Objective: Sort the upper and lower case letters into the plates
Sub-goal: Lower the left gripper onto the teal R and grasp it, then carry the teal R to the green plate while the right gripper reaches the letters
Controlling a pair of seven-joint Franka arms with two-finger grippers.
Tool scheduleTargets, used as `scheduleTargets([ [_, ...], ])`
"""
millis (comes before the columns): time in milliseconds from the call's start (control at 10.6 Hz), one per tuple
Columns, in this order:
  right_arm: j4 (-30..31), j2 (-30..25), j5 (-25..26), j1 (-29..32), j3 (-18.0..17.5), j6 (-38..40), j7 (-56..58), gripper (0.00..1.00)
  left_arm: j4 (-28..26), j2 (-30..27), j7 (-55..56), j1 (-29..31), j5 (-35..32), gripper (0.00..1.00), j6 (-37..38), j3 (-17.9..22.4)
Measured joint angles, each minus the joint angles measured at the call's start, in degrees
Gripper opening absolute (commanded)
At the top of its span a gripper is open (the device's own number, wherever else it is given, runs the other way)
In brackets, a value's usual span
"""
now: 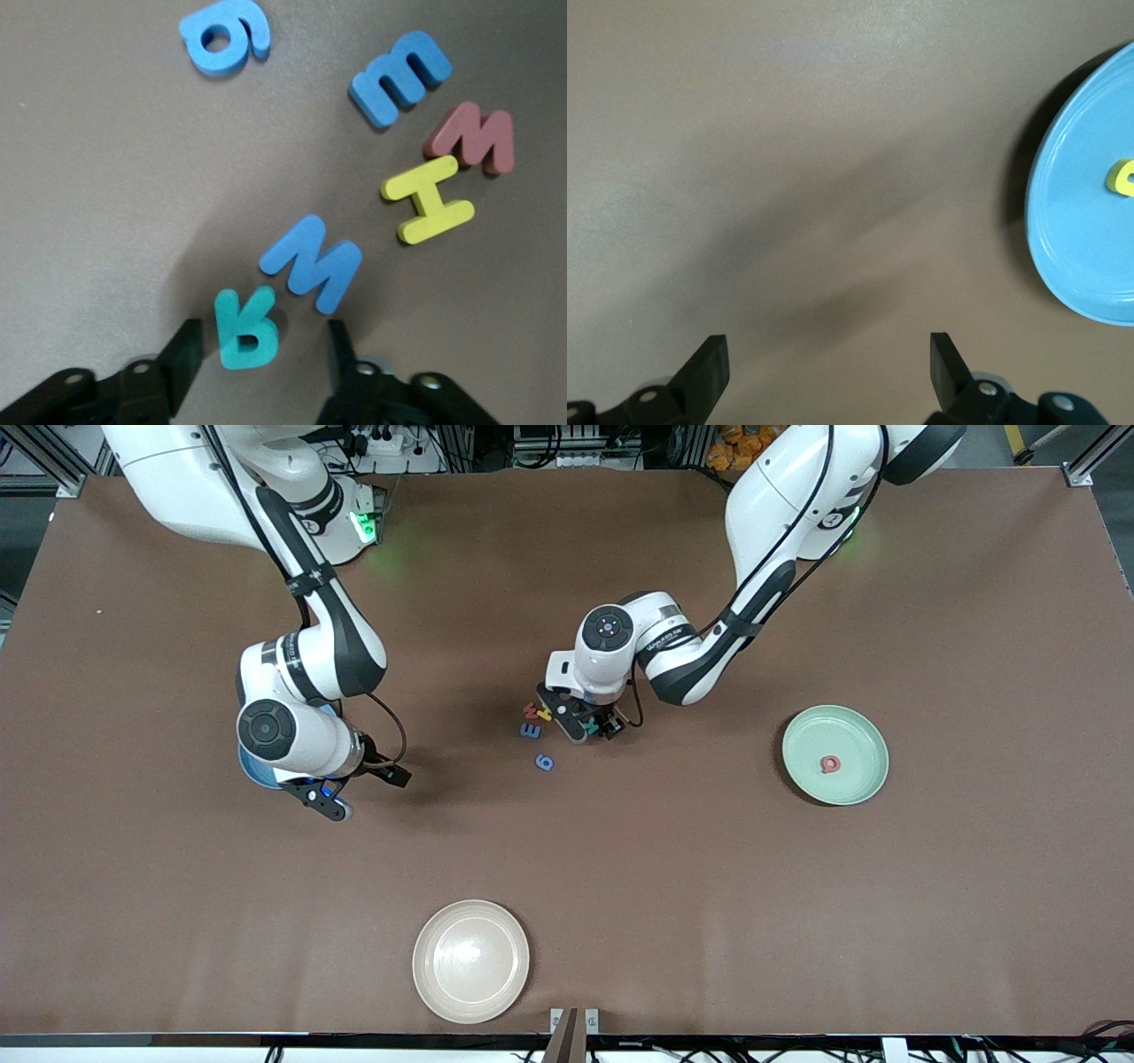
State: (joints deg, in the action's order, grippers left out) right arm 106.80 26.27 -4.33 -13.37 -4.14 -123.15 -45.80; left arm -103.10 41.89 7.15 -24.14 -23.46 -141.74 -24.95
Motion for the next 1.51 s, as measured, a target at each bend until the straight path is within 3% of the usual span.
scheduleTargets([
  [94,0.0,0.02,0.0,-0.09,0.0,0.0,0.0,1.0,0.29,-0.01,0.0,0.04,-0.7,0.0,0.01,0.14],
  [566,-0.19,0.26,0.0,-0.22,-0.01,-0.15,0.0,1.0,1.42,-0.73,0.58,4.38,-1.19,0.0,1.54,1.07],
  [848,-1.6,0.73,-0.04,-1.81,-0.07,-0.26,-2.39,1.0,2.85,-7.82,0.73,10.87,2.9,0.0,12.11,0.75],
  [1131,-3.46,1.38,-0.08,-9.32,-0.22,-3.26,-9.3,1.0,2.53,-15.17,-0.51,17.81,4.14,0.0,22.51,0.68],
  [1508,-5.68,6.4,-0.02,-19.44,-0.18,-8.86,-22.82,1.0,-0.81,-19.58,-4.8,27.58,4.24,0.0,29.64,0.73],
])
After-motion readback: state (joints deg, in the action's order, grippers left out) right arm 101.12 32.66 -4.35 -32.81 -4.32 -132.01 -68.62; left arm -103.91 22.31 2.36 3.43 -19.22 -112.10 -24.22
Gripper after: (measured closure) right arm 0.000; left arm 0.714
